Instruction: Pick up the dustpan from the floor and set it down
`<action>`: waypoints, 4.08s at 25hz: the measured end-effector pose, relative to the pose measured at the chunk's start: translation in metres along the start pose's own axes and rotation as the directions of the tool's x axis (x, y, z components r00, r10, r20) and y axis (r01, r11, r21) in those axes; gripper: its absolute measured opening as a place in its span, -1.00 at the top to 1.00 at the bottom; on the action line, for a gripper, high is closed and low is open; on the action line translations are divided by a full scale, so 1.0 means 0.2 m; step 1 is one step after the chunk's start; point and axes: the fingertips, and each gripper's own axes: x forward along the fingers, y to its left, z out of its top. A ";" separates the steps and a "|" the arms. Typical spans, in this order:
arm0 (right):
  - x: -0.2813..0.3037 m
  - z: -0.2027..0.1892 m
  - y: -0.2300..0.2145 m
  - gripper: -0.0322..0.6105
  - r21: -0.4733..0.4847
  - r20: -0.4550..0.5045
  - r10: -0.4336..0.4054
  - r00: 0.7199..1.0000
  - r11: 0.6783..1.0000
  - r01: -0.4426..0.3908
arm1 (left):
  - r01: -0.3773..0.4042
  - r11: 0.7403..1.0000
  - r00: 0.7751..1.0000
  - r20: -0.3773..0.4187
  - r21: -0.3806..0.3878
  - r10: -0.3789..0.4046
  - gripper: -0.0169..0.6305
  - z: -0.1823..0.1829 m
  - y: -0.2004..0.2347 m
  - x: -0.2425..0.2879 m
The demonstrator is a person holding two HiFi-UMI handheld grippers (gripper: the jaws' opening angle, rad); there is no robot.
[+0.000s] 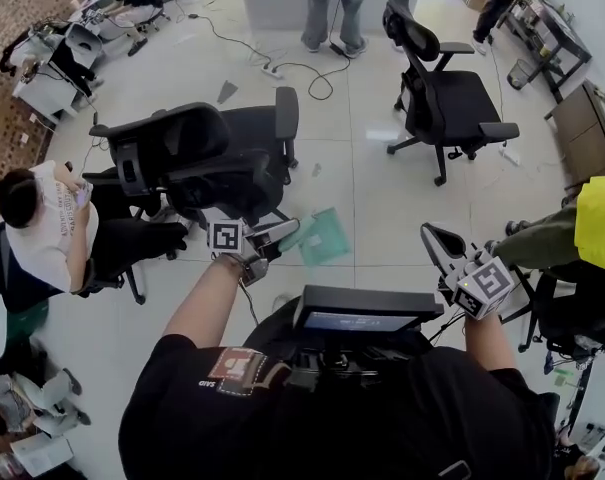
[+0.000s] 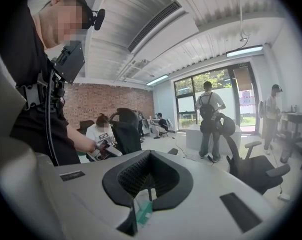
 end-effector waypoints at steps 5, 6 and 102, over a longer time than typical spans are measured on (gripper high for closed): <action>0.10 -0.16 -0.09 0.87 0.034 -0.062 -0.009 0.998 0.999 0.011 | 0.009 1.000 0.999 -0.052 -0.018 -0.010 0.73 -0.01 0.25 0.10; 0.14 -0.19 -0.12 0.87 0.046 -0.076 -0.015 0.997 0.999 0.018 | 0.009 1.000 0.998 -0.064 -0.021 -0.010 0.73 0.01 0.32 0.13; -2.12 0.09 2.00 0.87 -0.107 0.144 -0.167 0.976 0.977 0.183 | -0.273 0.808 0.916 0.397 0.522 0.053 0.94 -2.14 -1.77 -1.28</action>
